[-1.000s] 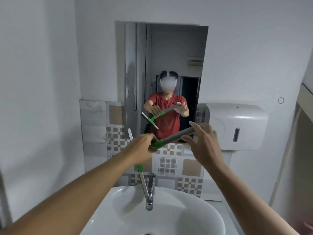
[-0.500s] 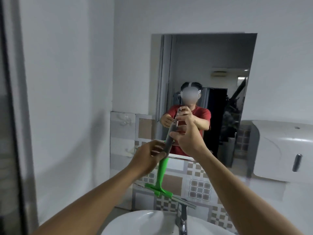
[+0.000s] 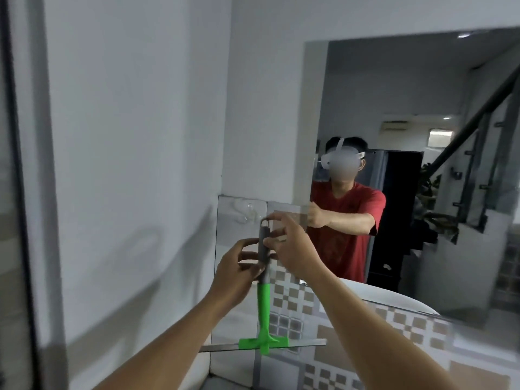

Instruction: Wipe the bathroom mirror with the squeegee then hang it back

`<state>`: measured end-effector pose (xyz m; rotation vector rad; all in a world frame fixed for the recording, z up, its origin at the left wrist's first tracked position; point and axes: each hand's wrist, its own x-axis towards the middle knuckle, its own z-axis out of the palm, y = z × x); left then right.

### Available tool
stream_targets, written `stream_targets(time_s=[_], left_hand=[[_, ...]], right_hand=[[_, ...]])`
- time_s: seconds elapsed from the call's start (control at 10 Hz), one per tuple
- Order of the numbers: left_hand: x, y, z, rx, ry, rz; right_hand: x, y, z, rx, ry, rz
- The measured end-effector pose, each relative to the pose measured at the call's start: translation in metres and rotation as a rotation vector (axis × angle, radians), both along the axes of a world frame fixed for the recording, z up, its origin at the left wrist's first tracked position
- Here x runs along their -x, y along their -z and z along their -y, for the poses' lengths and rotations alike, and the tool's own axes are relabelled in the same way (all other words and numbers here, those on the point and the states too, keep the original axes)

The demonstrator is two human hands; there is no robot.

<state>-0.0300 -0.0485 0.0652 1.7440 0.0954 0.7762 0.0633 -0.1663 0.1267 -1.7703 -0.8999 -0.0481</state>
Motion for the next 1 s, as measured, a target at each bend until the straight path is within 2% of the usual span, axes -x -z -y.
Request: stream_targets(time_s=[0.4,0.7,1.0], left_hand=[[-0.053,0.024,-0.053,-0.048,-0.154,0.066],[-0.073,0.037,-0.065,-0.117,-0.2,0.069],[-0.073,0.039,-0.066,-0.092,-0.214,0.052]], right_hand=[[-0.042,0.027,-0.075,0.033,0.108,0.034],[-0.051,0.041,-0.086,0.0,0.144,0.03],[-0.043,0.035,-0.073,0.107,0.174,0.107]])
